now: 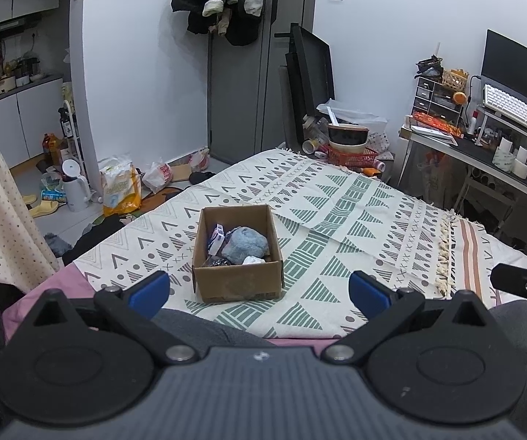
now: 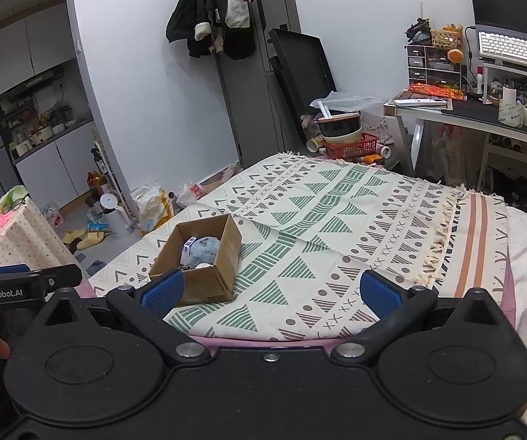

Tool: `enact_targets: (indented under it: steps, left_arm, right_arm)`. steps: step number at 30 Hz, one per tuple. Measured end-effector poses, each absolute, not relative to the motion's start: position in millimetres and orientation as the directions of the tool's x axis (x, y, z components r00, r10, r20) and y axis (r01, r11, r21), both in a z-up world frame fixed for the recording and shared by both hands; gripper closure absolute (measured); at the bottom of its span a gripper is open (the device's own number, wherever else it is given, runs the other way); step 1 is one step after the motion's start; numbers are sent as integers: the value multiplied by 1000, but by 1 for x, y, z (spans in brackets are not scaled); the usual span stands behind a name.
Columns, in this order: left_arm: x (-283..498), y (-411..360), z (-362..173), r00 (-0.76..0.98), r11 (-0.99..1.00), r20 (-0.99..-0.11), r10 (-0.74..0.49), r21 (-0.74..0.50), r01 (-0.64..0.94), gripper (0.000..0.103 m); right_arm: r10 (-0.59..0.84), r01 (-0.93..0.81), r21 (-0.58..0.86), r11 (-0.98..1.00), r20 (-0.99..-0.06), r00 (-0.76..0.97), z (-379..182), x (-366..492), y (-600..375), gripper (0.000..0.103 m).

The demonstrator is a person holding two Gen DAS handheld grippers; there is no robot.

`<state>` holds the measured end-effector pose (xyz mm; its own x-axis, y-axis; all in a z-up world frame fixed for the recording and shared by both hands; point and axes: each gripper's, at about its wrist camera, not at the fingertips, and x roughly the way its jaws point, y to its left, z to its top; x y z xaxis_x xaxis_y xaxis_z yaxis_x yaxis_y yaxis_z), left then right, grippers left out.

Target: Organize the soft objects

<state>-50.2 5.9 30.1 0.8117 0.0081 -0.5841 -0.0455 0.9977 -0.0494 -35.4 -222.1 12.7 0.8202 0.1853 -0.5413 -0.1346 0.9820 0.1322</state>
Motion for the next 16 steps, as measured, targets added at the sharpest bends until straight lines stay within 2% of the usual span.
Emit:
enact_targets:
  steps: [16]
  left_arm:
    - [-52, 7, 32, 817, 999, -576, 7, -38, -35, 0]
  right_arm:
    - [182, -123, 145, 982, -536, 824, 12, -33, -225, 0]
